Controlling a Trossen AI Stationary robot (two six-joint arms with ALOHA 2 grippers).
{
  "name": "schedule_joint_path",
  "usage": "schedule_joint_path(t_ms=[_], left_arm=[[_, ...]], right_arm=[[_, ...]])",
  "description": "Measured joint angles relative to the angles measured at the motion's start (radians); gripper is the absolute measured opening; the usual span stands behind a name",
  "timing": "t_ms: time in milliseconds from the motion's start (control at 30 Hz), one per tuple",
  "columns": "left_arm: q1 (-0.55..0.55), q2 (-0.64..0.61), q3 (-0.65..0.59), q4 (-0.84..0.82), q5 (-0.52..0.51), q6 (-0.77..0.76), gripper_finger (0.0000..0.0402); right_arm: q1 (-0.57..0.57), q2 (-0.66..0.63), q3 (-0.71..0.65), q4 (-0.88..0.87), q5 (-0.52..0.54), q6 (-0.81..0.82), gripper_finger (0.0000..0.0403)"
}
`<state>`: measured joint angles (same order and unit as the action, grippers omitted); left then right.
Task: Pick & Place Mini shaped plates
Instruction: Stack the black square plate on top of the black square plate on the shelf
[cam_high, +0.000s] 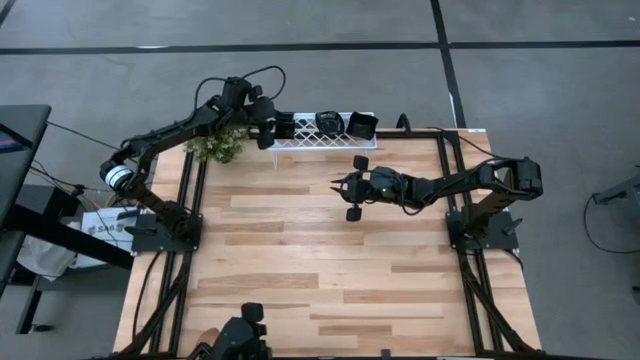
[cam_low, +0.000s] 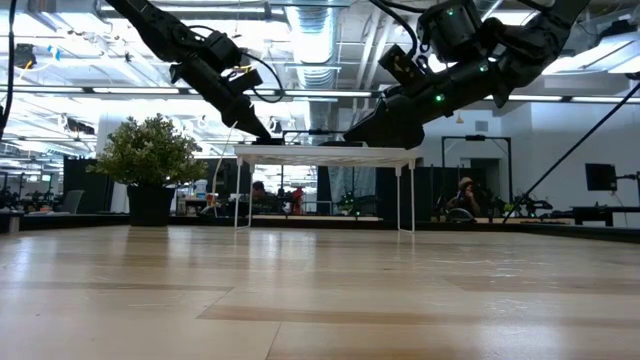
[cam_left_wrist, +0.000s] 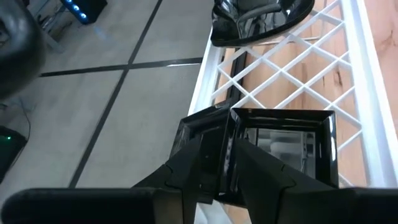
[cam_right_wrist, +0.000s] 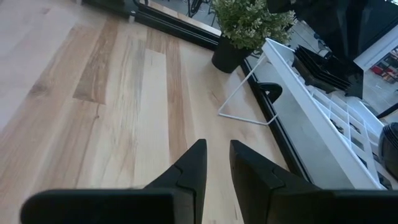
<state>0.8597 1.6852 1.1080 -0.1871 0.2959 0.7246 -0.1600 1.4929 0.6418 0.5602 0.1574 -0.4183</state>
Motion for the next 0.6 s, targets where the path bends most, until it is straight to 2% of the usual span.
schedule_joint_path(t_ms=[300,600], left_arm=[[0.0,0.0,0.0,-0.008,0.0,-0.007,0.0097],[-0.002,0.0,0.0,-0.015,0.0,-0.004,0.0035]], right_arm=[[0.0,0.0,0.0,0.0,0.0,0.0,0.0065],[0.0,0.0,0.0,0.0,0.0,0.0,0.0065]])
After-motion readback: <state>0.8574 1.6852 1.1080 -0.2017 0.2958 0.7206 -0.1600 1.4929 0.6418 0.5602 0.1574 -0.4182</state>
